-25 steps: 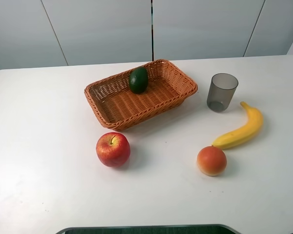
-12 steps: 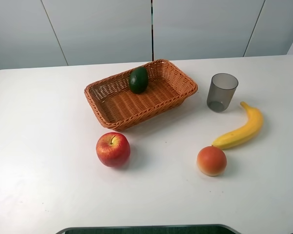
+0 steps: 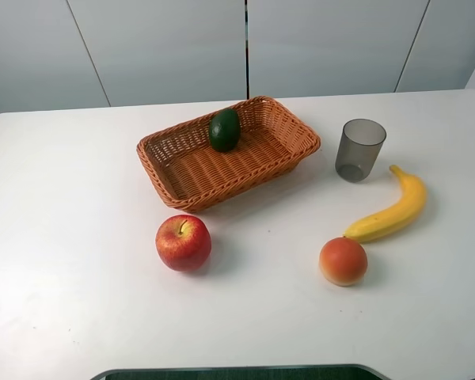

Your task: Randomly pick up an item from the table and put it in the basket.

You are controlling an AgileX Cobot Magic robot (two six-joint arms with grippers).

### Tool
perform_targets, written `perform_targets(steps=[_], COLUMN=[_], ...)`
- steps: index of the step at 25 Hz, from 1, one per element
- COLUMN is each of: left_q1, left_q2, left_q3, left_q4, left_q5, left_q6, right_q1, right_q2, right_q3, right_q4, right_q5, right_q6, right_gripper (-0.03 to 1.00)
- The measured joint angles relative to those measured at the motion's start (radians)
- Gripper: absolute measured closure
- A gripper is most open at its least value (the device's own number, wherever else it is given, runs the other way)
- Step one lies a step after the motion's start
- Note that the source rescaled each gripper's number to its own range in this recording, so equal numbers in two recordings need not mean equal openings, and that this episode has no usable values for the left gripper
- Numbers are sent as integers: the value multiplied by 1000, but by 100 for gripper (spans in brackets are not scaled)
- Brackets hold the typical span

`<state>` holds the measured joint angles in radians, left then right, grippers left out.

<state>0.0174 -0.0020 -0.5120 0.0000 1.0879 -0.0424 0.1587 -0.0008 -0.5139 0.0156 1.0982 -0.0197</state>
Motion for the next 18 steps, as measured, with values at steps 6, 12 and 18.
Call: perform_targets(steps=[6,12,18], left_q1=[0,0,0], left_q2=[0,0,0], left_q3=[0,0,0], left_q4=[0,0,0], left_q5=[0,0,0], left_q6=[0,0,-2], right_q1=[0,0,0], right_q2=[0,0,0], right_q3=[0,0,0], right_q4=[0,0,0], right_q5=[-1,-1,-1], right_q6=[0,0,0], right_gripper=[-3,-3,-3])
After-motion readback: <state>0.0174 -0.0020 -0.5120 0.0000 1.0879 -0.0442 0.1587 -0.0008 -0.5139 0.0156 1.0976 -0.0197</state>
